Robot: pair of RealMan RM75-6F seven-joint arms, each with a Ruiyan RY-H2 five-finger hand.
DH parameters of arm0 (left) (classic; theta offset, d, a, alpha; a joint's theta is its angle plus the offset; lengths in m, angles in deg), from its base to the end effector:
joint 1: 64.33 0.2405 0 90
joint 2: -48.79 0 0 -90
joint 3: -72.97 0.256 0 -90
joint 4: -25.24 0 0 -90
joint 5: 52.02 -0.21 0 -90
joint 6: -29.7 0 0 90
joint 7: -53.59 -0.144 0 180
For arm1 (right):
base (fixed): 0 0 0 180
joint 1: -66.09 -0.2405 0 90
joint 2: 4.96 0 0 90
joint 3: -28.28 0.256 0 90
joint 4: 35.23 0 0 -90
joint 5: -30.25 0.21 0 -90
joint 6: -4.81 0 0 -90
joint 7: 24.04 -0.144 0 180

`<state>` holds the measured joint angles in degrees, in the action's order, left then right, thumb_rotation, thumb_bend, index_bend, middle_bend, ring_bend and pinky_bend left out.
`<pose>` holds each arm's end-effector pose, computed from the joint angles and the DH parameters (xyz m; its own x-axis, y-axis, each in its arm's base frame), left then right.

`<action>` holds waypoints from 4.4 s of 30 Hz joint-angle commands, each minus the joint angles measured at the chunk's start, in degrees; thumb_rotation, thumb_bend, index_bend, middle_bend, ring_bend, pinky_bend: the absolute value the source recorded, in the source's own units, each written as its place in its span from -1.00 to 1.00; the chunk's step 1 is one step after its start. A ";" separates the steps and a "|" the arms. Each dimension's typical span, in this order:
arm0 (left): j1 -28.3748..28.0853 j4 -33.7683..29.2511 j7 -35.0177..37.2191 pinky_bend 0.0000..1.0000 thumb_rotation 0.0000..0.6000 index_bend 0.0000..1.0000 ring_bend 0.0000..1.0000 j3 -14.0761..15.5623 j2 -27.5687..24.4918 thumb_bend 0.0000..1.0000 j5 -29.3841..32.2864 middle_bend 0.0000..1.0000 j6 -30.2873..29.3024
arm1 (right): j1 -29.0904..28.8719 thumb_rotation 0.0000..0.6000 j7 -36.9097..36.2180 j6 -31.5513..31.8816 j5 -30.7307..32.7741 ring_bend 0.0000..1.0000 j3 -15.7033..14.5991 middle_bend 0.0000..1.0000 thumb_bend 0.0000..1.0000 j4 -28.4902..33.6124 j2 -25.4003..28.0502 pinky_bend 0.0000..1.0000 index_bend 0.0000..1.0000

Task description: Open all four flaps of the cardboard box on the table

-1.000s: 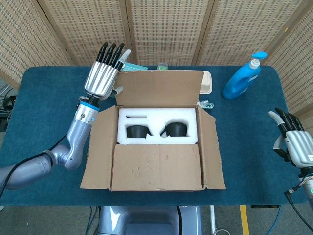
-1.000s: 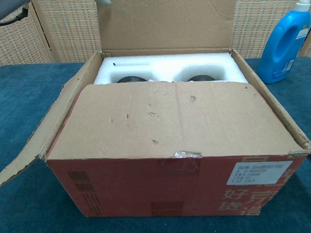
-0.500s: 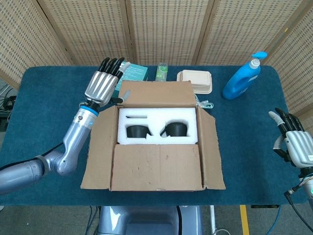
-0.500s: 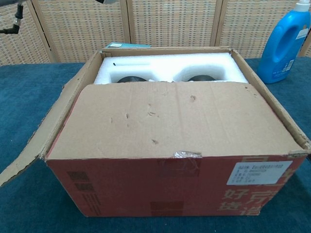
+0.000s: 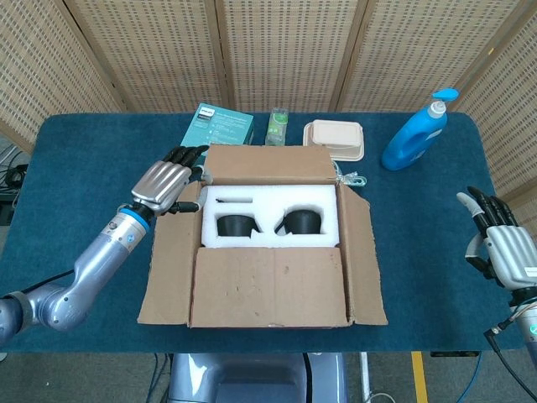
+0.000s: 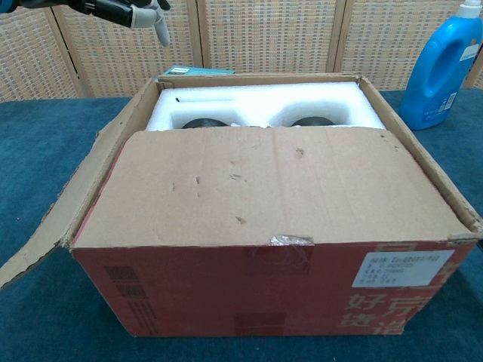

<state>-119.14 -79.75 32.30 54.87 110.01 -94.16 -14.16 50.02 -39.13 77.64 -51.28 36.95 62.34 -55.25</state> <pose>-0.0698 0.3831 0.1088 0.4183 0.2936 0.8595 0.8770 -0.3770 -0.2980 -0.2727 -0.2582 0.2190 0.2744 -0.0343 0.9610 -0.9568 -0.1093 0.2694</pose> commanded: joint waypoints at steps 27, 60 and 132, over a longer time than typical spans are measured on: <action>1.03 -7.10 4.65 -1.00 -0.42 -0.27 -1.00 8.04 2.03 0.10 -9.63 -1.00 0.18 | 1.20 1.00 -1.13 1.34 -0.36 -1.00 -0.34 -0.98 1.00 -0.11 0.42 -1.00 -0.99; 2.17 -16.44 21.52 -1.00 -0.44 -0.27 -1.00 4.78 -7.83 0.11 -14.34 -1.00 6.57 | 1.58 1.00 -2.77 1.53 -0.29 -1.00 -0.16 -0.98 1.00 -1.41 0.08 -1.00 -0.99; -4.07 -16.56 98.81 -1.00 -0.54 -0.28 -1.00 21.96 -31.29 0.03 -84.30 -1.00 -4.00 | 2.44 1.00 0.85 3.32 -0.21 -1.00 0.22 -0.98 1.00 3.15 2.00 -1.00 -0.99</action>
<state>-123.99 -95.90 134.67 77.15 78.81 -181.02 -18.88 52.44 -38.26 80.95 -51.50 37.17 65.50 -53.24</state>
